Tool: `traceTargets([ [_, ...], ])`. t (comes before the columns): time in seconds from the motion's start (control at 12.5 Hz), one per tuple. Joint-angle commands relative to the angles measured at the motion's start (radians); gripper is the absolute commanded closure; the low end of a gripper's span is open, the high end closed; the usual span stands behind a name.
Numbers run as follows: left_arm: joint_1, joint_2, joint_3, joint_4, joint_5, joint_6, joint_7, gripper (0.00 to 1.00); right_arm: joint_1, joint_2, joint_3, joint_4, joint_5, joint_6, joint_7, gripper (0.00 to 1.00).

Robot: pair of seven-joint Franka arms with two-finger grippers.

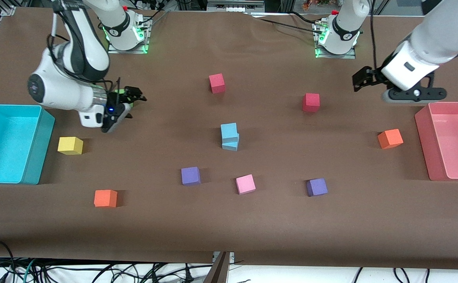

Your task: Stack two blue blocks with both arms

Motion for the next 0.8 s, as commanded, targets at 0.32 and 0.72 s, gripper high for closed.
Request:
traceTargets([
  [0.32,0.022,-0.028,0.05,-0.024,0.053,-0.01,0.133,0.0,-0.232,-0.024,0.077,0.396,-0.341,-0.311,0.383,0.0],
  [0.72,0.024,-0.026,0.049,-0.024,0.056,-0.011,0.133,0.0,-0.332,-0.06,0.192,0.492,-0.341,-0.423,0.745,0.0],
])
